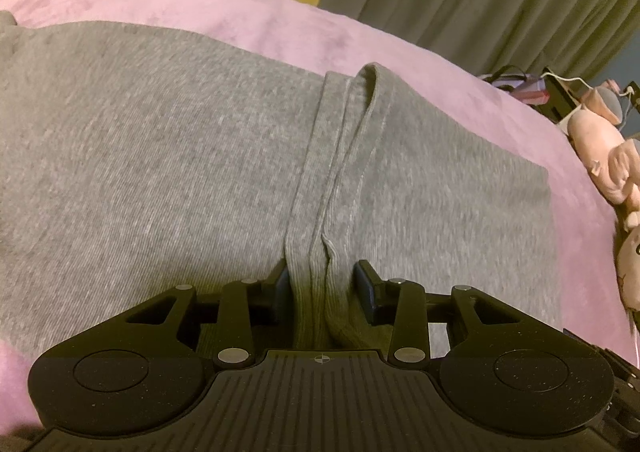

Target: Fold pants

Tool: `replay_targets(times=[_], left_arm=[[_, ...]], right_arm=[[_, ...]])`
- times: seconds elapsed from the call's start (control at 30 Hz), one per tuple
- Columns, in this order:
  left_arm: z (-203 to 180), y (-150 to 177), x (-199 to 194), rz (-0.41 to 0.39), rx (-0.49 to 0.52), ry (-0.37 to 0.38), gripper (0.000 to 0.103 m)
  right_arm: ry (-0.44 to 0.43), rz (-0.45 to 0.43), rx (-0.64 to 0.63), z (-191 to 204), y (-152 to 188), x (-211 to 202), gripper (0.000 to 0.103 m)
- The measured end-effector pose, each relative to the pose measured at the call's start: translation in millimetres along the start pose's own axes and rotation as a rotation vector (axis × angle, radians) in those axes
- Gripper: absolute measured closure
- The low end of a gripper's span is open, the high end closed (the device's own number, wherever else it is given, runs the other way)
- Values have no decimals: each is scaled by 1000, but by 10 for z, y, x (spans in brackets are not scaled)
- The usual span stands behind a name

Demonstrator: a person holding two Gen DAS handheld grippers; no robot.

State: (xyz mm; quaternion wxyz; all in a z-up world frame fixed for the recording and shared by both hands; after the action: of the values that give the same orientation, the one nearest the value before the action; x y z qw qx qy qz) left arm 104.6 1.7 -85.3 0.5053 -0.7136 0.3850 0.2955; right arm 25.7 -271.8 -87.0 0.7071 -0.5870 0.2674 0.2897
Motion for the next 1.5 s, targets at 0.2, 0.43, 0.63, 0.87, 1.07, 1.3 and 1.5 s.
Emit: replay_targets(times=[0.2,0.43,0.63,0.87,1.07,1.3,1.5], left_arm=[[-1,5,-3,0,2,-2,62],[-2,5,-3,0,3,-2,62],[-3,8,-4,0,3,-2,61],[-3,7,-6,0,3,-2,61],[-1,8,-13,-6,-3,3,61],[-2,7,-13,-12,5,0,61],[7,-7,-19,-13,-6,7,61]], right_arm=[[13,2,-2,4,3,16,47],[26,5,7,-17,7,28,40],[31,9,23,-49,16,41,35],[33,10,25,-59,16,44,32],[39,7,25,-58,15,38,31],[44,-46,-48,38,-26,-46,31],[19,-124,-143,215,-91,-169,31]])
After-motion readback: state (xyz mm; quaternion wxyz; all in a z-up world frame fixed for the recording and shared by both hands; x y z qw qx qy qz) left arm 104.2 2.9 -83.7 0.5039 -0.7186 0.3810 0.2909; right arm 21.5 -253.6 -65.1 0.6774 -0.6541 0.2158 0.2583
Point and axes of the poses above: each gripper's, at about its wrist camera, not at the fingertips, and x roughly the way its jaws point, z to its left, y to its underside, the point moved 10 cm from there along x, roughly the way its jaws point
